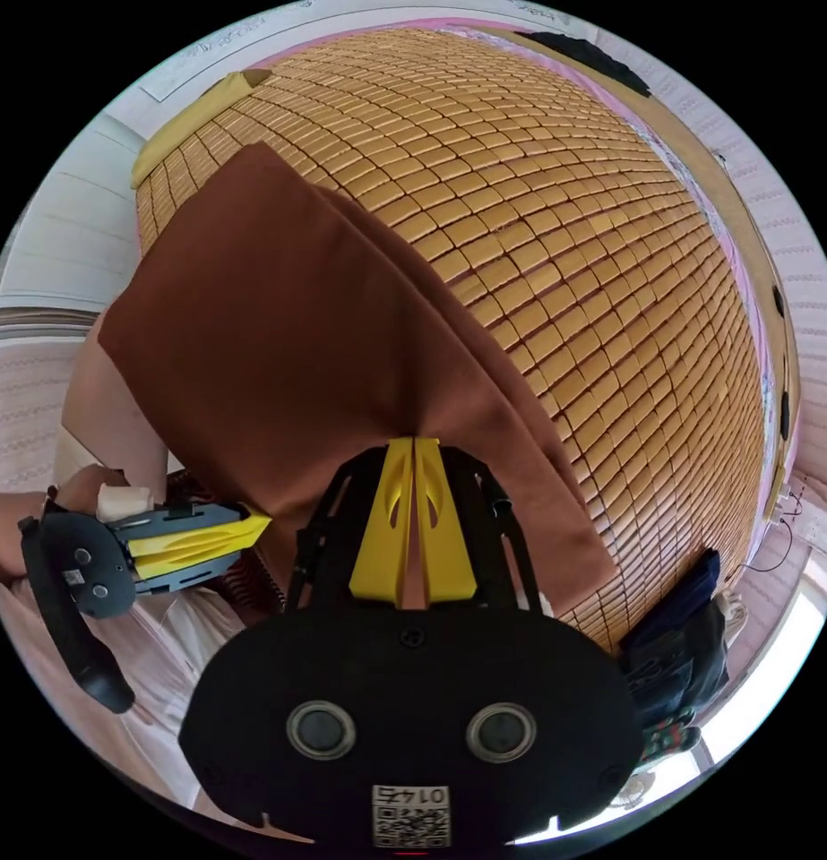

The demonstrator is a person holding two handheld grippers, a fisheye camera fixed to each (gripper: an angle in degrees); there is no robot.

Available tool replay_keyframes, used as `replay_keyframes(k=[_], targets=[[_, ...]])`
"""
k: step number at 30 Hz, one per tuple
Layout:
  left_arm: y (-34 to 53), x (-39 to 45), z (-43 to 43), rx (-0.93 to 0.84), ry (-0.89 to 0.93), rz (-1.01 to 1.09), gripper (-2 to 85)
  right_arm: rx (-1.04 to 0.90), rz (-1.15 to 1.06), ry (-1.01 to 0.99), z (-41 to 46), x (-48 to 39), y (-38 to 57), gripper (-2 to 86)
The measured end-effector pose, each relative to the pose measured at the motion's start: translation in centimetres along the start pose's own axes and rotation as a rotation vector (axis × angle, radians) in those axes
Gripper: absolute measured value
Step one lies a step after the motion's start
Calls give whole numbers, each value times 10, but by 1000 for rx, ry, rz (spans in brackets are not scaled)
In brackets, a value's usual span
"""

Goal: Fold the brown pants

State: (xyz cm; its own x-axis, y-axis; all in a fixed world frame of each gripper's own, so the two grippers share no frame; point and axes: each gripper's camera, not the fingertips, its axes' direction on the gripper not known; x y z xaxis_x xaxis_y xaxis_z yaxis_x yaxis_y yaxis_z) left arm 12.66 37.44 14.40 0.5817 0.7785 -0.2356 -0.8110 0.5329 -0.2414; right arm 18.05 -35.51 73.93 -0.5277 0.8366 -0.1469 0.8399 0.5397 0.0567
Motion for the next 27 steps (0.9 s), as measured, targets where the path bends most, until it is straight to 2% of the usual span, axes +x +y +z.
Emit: replay_keyframes(k=[2,4,7,11,14,16,18,20,24,27], targets=[[4,6,0,22,-28,28,-10,21,33,22,6,10,-11,-9],[6,10,1,24,-50,40,-10,-71,5,14,33,11,-23,-9],[8,13,3,27,-66,47,-10,-100,-47,63,49,9,-31,-9],[14,6,6,53,-22,36,-10,-156,-48,49,71,19,-30,-9],[25,-6,5,89,48,-34,-10,-119,-13,25,83,28,-13,-8],[34,-12,-1,108,67,-64,-10,31,77,9,76,38,14,-8],[44,-16,-7,125,52,-114,-9,365,302,-94,48,56,85,-7],[52,-19,-18,185,72,-167,-8,465,388,-188,47,66,145,-4],[49,-11,-34,292,110,-139,-5,420,579,-131,94,80,282,24],[46,10,-48,361,56,-85,6,371,739,-209,139,94,363,92]])
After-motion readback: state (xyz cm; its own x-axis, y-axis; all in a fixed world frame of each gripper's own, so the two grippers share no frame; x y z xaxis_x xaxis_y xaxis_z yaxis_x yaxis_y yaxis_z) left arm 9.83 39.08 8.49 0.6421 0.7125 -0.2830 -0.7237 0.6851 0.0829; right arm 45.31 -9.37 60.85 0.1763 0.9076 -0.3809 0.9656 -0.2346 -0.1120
